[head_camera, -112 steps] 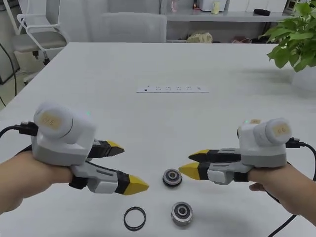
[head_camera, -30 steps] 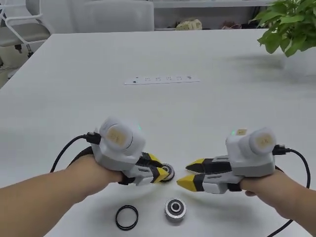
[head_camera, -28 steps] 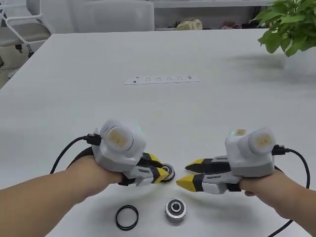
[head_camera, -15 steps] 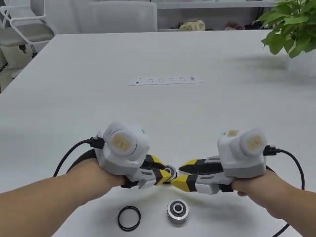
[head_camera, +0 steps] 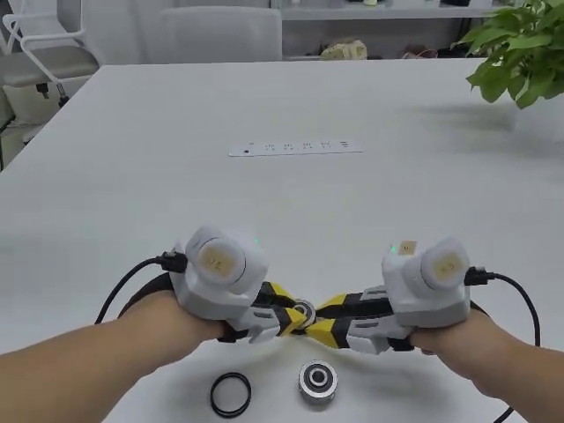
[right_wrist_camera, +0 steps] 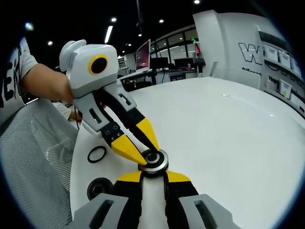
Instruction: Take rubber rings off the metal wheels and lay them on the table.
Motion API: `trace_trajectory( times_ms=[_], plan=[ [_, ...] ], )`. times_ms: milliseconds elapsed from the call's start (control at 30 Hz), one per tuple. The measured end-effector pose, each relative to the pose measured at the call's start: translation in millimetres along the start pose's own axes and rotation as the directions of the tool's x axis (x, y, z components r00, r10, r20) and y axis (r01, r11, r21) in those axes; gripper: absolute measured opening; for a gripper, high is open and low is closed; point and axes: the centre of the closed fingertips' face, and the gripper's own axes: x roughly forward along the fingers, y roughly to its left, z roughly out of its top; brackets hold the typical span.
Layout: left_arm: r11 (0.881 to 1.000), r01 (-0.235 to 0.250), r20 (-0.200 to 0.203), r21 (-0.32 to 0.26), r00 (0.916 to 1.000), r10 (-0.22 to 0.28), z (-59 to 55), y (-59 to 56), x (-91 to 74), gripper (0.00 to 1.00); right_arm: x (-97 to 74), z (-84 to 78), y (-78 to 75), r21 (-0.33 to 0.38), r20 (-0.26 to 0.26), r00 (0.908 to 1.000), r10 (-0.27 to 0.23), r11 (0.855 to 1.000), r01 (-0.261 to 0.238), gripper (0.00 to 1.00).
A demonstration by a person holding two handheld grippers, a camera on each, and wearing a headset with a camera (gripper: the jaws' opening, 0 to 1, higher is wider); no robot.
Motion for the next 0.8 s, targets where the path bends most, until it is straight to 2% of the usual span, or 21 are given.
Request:
trace_trajectory(
  times_ms=[567,800],
  plan=[
    [1.000,-0.018,-0.004,-0.014,0.9998,0.018,-0.3,0.2,0.4,0.07,-1.7,-2.6,-0.6,0.045,-0.010,0.9999,-0.012,0.999,0.012,0.00],
    [1.000,-0.024,-0.005,-0.017,0.9997,0.024,0.3,1.4,1.0,0.07,-4.7,-3.0,-5.6,0.119,-0.002,0.9996,-0.028,0.993,0.028,0.00]
  ],
)
